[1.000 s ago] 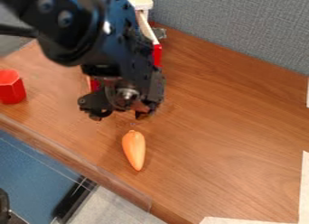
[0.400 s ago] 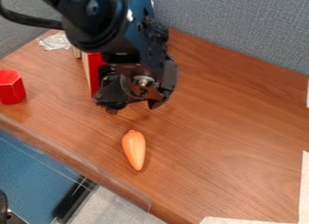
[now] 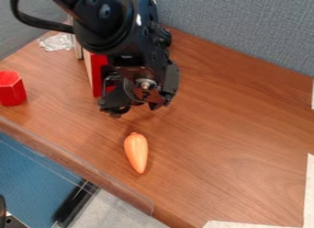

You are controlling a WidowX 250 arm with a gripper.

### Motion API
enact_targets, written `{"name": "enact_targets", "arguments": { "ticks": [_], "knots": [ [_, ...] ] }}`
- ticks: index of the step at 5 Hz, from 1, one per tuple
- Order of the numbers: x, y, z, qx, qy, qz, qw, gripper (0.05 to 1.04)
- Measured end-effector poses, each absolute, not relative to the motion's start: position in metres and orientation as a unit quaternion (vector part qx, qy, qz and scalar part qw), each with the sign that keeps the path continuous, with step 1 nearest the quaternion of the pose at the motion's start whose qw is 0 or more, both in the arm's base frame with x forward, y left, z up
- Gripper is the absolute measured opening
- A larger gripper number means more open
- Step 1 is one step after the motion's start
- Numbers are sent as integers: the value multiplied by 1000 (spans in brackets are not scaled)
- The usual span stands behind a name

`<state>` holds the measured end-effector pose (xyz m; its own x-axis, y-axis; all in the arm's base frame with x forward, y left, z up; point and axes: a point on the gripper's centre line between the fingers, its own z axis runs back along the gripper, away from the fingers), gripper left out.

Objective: Close the drawer

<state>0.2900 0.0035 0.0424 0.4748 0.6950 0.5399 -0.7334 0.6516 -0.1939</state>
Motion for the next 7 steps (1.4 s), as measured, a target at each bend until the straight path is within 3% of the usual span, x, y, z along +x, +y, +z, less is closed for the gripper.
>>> {"name": "enact_targets", "arguments": {
  "ticks": [6, 7],
  "knots": [
    [292, -13, 49, -5, -286, 428, 857, 1000],
    [293, 0, 41, 8, -282, 434, 855, 999]
  ]
}}
